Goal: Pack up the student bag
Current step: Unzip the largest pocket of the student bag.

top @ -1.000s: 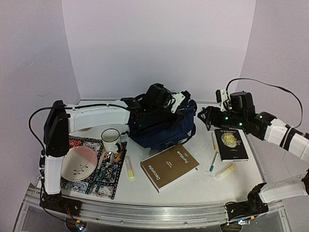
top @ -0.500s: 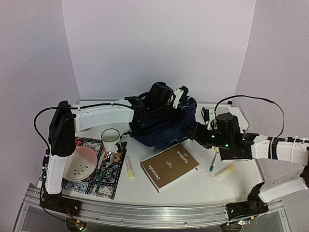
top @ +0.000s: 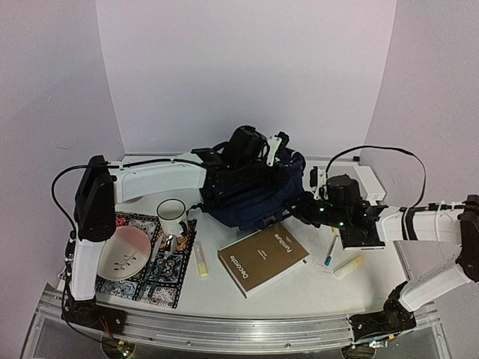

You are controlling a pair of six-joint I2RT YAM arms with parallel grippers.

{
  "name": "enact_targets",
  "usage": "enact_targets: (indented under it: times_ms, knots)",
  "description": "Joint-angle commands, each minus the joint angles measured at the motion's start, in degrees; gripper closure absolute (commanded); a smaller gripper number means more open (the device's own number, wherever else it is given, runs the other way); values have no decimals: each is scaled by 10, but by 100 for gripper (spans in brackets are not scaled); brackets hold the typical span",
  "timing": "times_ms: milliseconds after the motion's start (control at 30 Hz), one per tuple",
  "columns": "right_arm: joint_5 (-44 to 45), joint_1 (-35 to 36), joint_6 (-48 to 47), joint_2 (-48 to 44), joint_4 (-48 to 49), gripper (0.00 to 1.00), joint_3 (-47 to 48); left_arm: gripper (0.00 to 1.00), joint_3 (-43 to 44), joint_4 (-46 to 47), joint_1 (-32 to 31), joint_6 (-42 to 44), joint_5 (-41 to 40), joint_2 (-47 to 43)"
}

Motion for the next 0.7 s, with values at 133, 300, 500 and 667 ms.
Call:
enact_targets:
  times_ms: [133, 300, 500, 667]
  knots:
    - [23, 2, -48, -48, -51, 100, 40, 82, -43, 70, -2, 87, -54, -123]
    - [28, 2, -68, -64, -95, 100, 61, 63, -87, 43, -3, 148, -91, -162]
    - [24, 2, -86, -65, -122, 100, 87, 40, -154, 5, -2, 197, -45, -204]
    - [18, 2, -94, -64, -130, 100, 100, 34, -192, -6, -3, 211, -24, -209]
